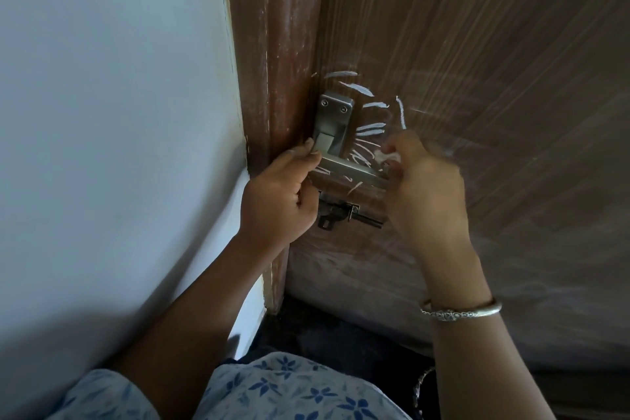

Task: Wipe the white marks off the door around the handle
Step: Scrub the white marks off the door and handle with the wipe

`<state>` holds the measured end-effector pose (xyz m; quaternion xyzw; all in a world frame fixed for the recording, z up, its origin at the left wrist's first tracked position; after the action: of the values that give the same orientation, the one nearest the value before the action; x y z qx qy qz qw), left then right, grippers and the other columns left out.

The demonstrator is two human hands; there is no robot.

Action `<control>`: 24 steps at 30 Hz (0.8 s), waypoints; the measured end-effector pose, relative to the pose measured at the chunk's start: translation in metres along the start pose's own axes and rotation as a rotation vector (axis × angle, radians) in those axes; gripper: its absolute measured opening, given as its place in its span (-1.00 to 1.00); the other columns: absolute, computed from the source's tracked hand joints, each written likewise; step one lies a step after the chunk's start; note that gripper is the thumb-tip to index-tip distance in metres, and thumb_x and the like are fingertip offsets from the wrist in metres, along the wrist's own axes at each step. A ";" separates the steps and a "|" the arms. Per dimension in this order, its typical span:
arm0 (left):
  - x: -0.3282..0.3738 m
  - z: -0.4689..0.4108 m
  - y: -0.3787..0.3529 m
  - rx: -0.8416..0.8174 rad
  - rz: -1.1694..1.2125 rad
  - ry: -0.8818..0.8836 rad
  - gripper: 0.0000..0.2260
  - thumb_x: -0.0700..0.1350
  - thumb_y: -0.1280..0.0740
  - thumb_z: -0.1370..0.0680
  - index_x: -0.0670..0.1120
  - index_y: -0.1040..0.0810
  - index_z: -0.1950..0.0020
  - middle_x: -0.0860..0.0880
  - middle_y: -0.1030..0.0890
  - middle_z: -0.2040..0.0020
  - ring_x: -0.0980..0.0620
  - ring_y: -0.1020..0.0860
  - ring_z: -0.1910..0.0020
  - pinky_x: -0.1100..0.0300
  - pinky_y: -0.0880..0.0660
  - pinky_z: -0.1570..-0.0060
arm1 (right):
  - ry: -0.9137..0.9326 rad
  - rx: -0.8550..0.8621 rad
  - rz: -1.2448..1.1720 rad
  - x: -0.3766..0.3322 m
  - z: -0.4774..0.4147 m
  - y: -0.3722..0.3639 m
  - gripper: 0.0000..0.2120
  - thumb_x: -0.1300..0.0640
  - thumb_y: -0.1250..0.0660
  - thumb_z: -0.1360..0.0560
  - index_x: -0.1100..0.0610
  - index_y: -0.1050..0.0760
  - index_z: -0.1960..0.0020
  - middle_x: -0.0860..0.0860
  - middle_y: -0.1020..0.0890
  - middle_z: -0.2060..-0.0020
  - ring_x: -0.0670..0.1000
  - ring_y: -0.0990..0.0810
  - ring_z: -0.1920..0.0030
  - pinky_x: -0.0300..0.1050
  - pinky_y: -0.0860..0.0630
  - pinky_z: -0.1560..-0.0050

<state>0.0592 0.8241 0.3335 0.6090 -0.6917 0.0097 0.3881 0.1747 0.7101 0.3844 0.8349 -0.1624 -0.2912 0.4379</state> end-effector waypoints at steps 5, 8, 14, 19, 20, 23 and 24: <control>0.012 -0.008 0.003 -0.077 -0.105 0.014 -0.75 -0.25 -0.32 -0.43 -0.22 -0.63 -0.08 -0.10 -0.62 -0.16 -0.02 -0.66 0.12 0.20 -0.58 0.14 | 0.262 0.255 -0.183 -0.040 -0.008 0.029 -0.81 0.43 -0.35 -0.40 0.27 -0.60 0.02 0.21 -0.56 0.02 0.03 -0.58 0.14 -0.26 -0.49 0.29; 0.012 -0.021 0.004 -0.115 -0.163 0.041 -0.80 -0.21 -0.32 -0.42 -0.20 -0.66 0.01 -0.11 -0.67 -0.04 -0.02 -0.67 0.16 0.24 -0.53 0.11 | 0.440 0.374 -0.128 -0.068 -0.020 0.032 -0.84 0.42 -0.37 -0.41 0.32 -0.60 0.02 0.19 -0.60 0.22 0.07 -0.57 0.31 -0.18 -0.51 0.40; 0.012 -0.032 0.003 -0.166 -0.194 0.097 -0.83 -0.21 -0.31 -0.40 -0.19 -0.66 0.09 -0.11 -0.69 0.10 -0.07 -0.63 0.28 0.17 -0.57 0.28 | 0.668 0.454 0.079 -0.097 -0.043 0.011 -0.89 0.43 -0.35 -0.41 0.29 -0.64 0.19 0.13 -0.65 0.31 0.15 -0.58 0.32 -0.06 -0.53 0.31; 0.011 -0.035 0.002 -0.207 -0.228 0.116 -0.86 -0.19 -0.28 -0.36 -0.16 -0.63 0.22 -0.07 -0.65 0.22 -0.09 -0.56 0.38 0.25 -0.41 0.45 | 0.598 0.318 0.104 -0.101 -0.050 -0.005 -0.84 0.49 -0.33 -0.30 0.29 -0.58 0.33 0.12 -0.62 0.36 0.14 -0.54 0.37 -0.10 -0.51 0.40; 0.011 -0.035 0.002 -0.210 -0.234 0.116 -0.89 -0.20 -0.29 -0.36 -0.16 -0.61 0.25 -0.07 -0.63 0.26 -0.09 -0.54 0.41 0.28 -0.33 0.47 | 0.581 0.278 0.114 -0.102 -0.051 -0.007 -0.84 0.49 -0.33 -0.27 0.27 -0.56 0.38 0.11 -0.60 0.39 0.14 -0.54 0.36 -0.13 -0.50 0.40; 0.010 -0.037 0.002 -0.202 -0.244 0.117 -0.94 -0.26 -0.35 -0.35 -0.18 -0.55 0.34 -0.11 -0.59 0.35 -0.10 -0.48 0.48 0.30 -0.22 0.46 | 0.568 0.065 0.261 -0.102 -0.048 -0.029 -0.84 0.44 -0.26 -0.35 0.28 -0.57 0.29 0.16 -0.60 0.27 0.18 -0.53 0.19 -0.01 -0.53 0.19; 0.010 -0.036 0.002 -0.200 -0.244 0.122 -0.93 -0.28 -0.37 -0.35 -0.19 -0.55 0.34 -0.12 -0.58 0.36 -0.11 -0.48 0.48 0.31 -0.22 0.46 | 0.569 0.018 0.304 -0.101 -0.047 -0.033 -0.83 0.42 -0.23 -0.39 0.28 -0.58 0.24 0.18 -0.60 0.20 0.19 -0.53 0.14 0.01 -0.53 0.11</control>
<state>0.0768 0.8345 0.3652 0.6449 -0.5854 -0.0693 0.4863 0.1259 0.8119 0.4129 0.8528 -0.1587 0.0239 0.4969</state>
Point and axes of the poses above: each hand's wrist, its own z-axis away from the middle knuckle, its own y-axis out of the back of the hand, x = y × z, the point moved 9 cm from there along -z, towards the middle knuckle
